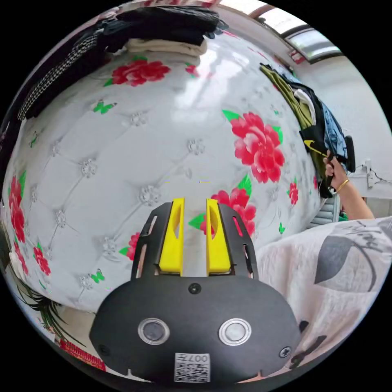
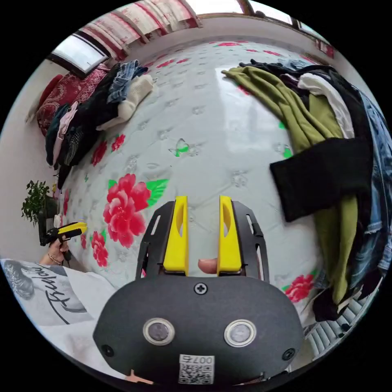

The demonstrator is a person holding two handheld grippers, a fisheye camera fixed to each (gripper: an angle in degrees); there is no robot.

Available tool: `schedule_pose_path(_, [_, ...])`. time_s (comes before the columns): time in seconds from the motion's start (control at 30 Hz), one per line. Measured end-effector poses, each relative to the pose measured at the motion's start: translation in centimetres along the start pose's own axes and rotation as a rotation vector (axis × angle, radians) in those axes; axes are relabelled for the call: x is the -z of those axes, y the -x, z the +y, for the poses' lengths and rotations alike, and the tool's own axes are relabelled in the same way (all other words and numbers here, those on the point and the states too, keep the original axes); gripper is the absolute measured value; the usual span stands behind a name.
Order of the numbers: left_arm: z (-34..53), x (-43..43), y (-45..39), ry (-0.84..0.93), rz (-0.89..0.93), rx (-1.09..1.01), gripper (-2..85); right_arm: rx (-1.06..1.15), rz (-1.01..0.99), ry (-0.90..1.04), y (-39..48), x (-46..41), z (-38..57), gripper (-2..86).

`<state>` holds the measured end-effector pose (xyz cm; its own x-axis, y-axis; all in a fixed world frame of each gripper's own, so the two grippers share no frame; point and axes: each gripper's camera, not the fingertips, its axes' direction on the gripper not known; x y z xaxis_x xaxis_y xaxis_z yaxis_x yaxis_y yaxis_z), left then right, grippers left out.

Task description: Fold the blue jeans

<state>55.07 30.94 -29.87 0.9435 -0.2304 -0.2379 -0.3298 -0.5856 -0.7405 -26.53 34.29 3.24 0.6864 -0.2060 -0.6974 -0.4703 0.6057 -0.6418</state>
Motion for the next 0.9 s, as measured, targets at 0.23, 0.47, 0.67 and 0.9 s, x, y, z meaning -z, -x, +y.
schedule_pose_path(0.23, [1.1,-2.5,-8.2,0.072,-0.284,-0.202,9.4,-0.279,0.647,-0.275,-12.4,14.2,6.0,9.0])
schedule_pose_path(0.47, [0.6,-2.3,-8.7,0.077,-0.285,-0.183,7.6,-0.433,0.643,-0.064,-21.9,12.1,7.2,5.4])
schedule_pose_path(0.67, [1.2,-1.8,-10.0,0.065,-0.261,-0.043,2.3,-0.329,0.379,-0.289,-19.7,15.9,9.2,1.2])
schedule_pose_path(0.9, [3.5,0.2,-12.3,-0.047,-0.084,-0.084,3.0,-0.060,-0.085,-0.673,-12.6,25.7,14.3,0.2])
